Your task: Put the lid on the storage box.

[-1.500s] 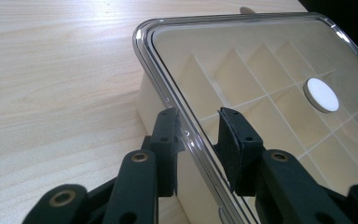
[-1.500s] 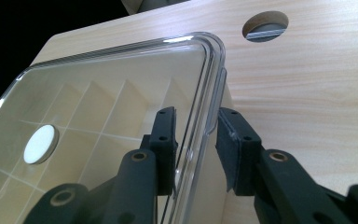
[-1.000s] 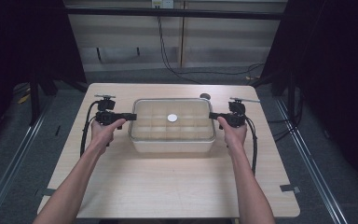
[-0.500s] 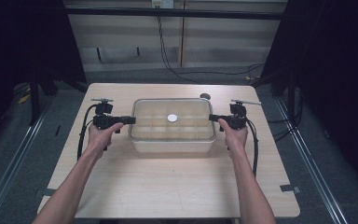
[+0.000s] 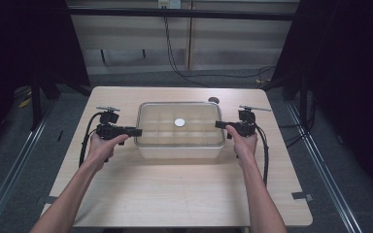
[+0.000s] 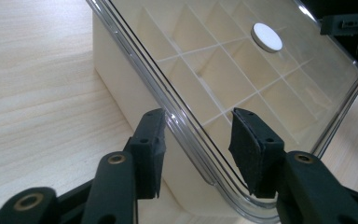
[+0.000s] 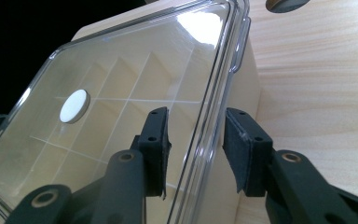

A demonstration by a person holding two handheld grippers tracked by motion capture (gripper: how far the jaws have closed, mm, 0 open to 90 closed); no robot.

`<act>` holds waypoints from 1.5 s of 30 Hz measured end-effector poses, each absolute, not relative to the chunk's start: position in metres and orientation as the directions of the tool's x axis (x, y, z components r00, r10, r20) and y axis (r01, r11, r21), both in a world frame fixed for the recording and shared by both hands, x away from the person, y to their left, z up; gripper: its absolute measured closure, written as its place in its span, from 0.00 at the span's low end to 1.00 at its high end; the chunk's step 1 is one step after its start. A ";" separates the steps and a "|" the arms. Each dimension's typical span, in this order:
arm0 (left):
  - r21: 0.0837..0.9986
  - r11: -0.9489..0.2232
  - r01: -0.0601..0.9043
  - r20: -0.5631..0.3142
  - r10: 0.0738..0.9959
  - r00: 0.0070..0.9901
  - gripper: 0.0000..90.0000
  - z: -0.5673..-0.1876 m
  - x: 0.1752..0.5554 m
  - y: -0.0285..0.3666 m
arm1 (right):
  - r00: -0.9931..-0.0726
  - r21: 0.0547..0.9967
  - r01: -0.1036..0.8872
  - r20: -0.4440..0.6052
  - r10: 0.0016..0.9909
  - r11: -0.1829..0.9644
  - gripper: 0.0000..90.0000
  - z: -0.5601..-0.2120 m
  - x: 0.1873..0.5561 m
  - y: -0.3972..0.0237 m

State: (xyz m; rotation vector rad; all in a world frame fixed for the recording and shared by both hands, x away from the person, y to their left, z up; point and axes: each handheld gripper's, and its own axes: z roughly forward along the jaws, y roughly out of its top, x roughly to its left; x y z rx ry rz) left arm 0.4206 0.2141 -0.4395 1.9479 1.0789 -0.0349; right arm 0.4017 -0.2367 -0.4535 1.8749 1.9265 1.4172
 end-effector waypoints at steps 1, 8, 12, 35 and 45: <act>0.682 -0.238 0.692 -0.404 0.666 0.627 0.63 -0.439 0.420 0.215 | -0.233 0.651 0.732 0.517 0.824 -0.201 0.68 -0.454 0.401 -0.237; 0.690 -0.254 0.677 -0.368 0.682 0.632 0.63 -0.437 0.420 0.212 | -0.243 0.652 0.734 0.511 0.825 -0.187 0.68 -0.452 0.398 -0.237; 0.702 -0.254 0.665 -0.334 0.708 0.622 0.72 -0.433 0.423 0.210 | -0.238 0.672 0.720 0.474 0.848 -0.173 0.76 -0.449 0.396 -0.235; 0.702 -0.165 0.693 -0.380 0.736 0.560 0.58 -0.442 0.436 0.207 | -0.242 0.676 0.721 0.450 0.860 -0.151 0.67 -0.448 0.390 -0.234; 0.748 -0.171 0.642 -0.338 0.734 0.589 0.44 -0.426 0.403 0.233 | -0.330 0.760 0.646 0.365 0.871 -0.074 0.51 -0.430 0.357 -0.234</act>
